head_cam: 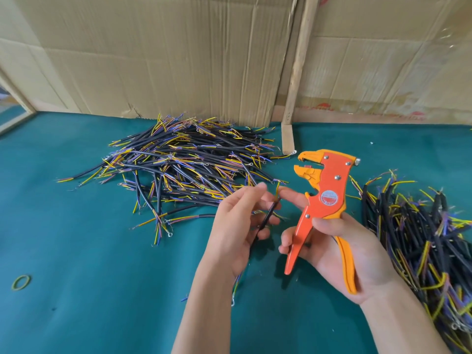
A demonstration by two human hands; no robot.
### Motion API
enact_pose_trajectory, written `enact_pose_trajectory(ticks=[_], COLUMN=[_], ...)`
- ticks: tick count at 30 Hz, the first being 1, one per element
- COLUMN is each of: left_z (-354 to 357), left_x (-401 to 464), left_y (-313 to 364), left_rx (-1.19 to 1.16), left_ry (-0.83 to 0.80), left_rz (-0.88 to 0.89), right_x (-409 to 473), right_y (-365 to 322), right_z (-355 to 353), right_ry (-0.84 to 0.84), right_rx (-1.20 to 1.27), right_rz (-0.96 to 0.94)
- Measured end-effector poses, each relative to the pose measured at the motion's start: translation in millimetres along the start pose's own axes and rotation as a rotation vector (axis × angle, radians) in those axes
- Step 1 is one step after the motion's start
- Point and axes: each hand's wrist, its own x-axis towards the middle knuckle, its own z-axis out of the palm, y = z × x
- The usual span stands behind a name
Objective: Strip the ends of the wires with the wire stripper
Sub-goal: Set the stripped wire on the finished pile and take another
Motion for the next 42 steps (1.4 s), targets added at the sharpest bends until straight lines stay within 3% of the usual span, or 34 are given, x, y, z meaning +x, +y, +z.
enact_pose_trajectory(ticks=[3,11,17,29,36,42], left_z=[-1,-1,2,-6,-10,-10], left_x=[2,1,1,-2,2,4], left_y=[0,-6,-1,-2,-6,-7], left_rx=[0.052,0.165,0.022,0.114,0.245,0.353], left_ry=[0.064,-0.053,-0.054,-0.060,0.057,0.097], left_rz=[0.031,0.266,0.157,0.069,0.238,0.252], right_x=[1,3,3,2,2,2], right_y=[-2,-1,-1,-2,-2,0], right_z=[5,9,9,10,10,11], right_ry=[-0.048,0.003,-0.003,0.002,-0.016,0.000], right_rx=[-0.023,-0.016,-0.017,-0.004,-0.010,-0.027], right_rz=[0.011,-0.001,0.006,0.003,0.009,0.035])
